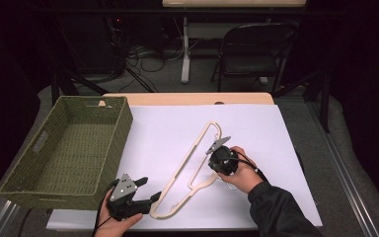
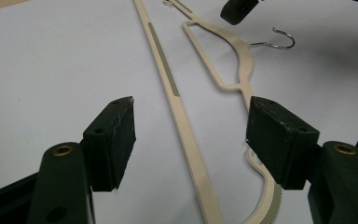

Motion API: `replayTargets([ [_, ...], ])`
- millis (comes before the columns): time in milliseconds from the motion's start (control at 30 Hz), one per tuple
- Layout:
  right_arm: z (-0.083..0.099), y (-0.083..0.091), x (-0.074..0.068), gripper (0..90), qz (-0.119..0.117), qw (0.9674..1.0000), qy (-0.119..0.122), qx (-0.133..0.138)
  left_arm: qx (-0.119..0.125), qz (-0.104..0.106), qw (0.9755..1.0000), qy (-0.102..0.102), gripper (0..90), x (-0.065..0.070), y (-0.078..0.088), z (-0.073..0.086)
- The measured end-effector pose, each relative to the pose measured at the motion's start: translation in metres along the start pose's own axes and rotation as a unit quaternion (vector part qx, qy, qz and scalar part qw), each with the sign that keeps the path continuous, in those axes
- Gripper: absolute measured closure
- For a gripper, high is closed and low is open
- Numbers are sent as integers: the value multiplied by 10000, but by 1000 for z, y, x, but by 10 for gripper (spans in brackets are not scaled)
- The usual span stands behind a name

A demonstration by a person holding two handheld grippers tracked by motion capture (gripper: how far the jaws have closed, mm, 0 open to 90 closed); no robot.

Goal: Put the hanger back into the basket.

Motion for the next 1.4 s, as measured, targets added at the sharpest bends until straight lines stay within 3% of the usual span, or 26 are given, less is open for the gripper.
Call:
replayTargets([
  [133, -9, -5, 12, 900, 68, 9999, -62, -117, -3, -19, 10000, -4, 328, -3, 1, 0],
  [167, -9, -4, 19, 865, 133, 9986, 48, -509, 2, -16, 10000, 12, 328, -3, 1, 0],
  [200, -9, -4, 19, 865, 133, 9986, 48, -509, 3, -15, 10000, 5, 328, -4, 1, 0],
  [233, -17, -13, 22, 838, 210, 9998, 31, -48, 21, -19, 10000, 13, 328, -4, 1, 0],
  [267, -19, -14, 26, 821, 250, 9995, 155, -139, 22, -20, 10000, 23, 328, -5, 1, 0],
  [300, -20, -11, 31, 799, 322, 9975, 320, -547, 13, -21, 10000, 29, 328, -6, 2, 1],
  [400, -25, -17, 37, 781, 418, 9970, 472, -451, 21, -26, 10000, 54, 328, -6, 2, 1],
  [433, -26, -19, 40, 771, 408, 9968, 473, -503, 12, -25, 10000, 53, 328, -6, 2, 1],
  [467, -28, -26, 43, 743, 282, 9981, 410, -359, 18, -30, 10000, 51, 328, -7, 3, 1],
  [600, -20, -36, 51, 685, 281, 9967, 475, -590, 30, -55, 9999, 80, 328, -9, 3, 2],
  [633, -19, -37, 51, 678, 245, 9963, 471, -675, 23, -63, 10000, 67, 328, -10, 4, 3],
  [833, -22, -44, 51, 690, 85, 9976, 443, -531, 27, -87, 9999, 69, 328, -11, 5, 3],
  [1267, -18, -46, 55, 716, 1, 9969, 393, -688, 23, -91, 9999, 88, 328, -12, 5, 3],
  [1300, -20, -51, 54, 732, 14, 9985, 380, -388, 22, -90, 9999, 89, 328, -12, 5, 4],
  [1333, -18, -48, 55, 742, 2, 9975, 403, -587, 21, -91, 9999, 101, 328, -12, 5, 4],
  [1400, -18, -48, 56, 756, -2, 9975, 404, -576, 27, -92, 9999, 104, 328, -12, 5, 4],
])
Point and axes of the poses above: each handheld gripper's, and its own axes: y roughly backward along the jaws, z roughly out of its underside, x roughly to its right, the point moved 8 cm from there along -y, roughly forward along the jaws
